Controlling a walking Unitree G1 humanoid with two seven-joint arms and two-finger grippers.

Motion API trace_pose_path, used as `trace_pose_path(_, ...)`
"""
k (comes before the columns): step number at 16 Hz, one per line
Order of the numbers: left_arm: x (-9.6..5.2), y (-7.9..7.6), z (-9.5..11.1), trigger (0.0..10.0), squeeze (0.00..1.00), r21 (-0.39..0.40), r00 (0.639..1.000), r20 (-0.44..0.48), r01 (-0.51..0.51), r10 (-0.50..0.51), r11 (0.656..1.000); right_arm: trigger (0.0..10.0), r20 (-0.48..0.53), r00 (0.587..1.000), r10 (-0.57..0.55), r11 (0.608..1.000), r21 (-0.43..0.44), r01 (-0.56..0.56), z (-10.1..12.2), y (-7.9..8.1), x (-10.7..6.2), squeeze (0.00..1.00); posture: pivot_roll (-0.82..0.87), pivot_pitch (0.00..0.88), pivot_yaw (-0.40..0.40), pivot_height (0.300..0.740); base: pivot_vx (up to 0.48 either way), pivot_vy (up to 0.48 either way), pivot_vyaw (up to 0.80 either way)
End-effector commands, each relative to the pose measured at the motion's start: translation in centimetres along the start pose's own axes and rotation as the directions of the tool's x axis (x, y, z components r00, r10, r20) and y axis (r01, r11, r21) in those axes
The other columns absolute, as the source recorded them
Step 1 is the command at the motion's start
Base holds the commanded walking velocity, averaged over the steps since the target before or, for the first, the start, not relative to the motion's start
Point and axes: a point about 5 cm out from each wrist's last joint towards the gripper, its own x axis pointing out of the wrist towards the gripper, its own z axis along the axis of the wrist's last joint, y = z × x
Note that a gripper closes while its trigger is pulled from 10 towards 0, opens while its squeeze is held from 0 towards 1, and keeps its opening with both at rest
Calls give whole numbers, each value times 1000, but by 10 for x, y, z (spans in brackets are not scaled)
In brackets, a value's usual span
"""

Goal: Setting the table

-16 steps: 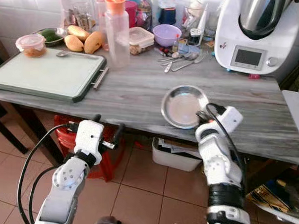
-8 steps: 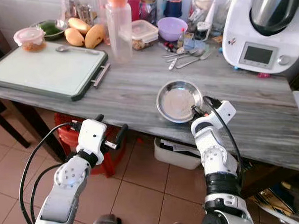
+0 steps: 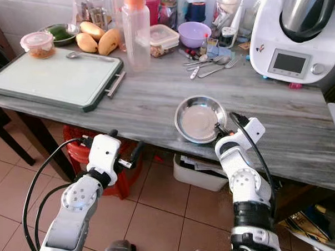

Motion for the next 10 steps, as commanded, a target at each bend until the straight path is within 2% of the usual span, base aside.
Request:
trace_pose_path(1, 2, -1, 3, 10000, 0, 7, 1000, 5, 14, -14, 1000, 10000, -45, 999, -27, 999, -22, 26, -12, -3, -2, 0, 64, 7, 4, 740, 0, 0, 0)
trace_pose_path(3, 3, -2, 3, 10000, 0, 8, 1000, -2, 19, -19, 1000, 10000, -24, 998, -49, 993, -111, 47, -8, -8, -2, 0, 64, 6, 7, 740, 0, 0, 0)
trace_pose_path(6, 3, -2, 1, 10000, 0, -14, 1000, -19, 16, -17, 1000, 10000, -15, 999, -44, 987, -158, 41, -5, -8, -3, 0, 66, 5, 9, 740, 0, 0, 0)
trace_pose_path(8, 3, -3, 2, 10000, 0, -14, 999, -14, 32, -32, 999, 10000, -34, 996, -84, 981, -177, 77, -9, -13, -2, 0, 66, 5, 9, 740, 0, 0, 0)
trace_pose_path(10, 3, -3, 2, 10000, 0, -6, 999, -15, 34, -34, 999, 10000, -15, 993, -117, 960, -260, 109, -9, -15, -2, 0, 64, 6, 11, 740, 0, 0, 0)
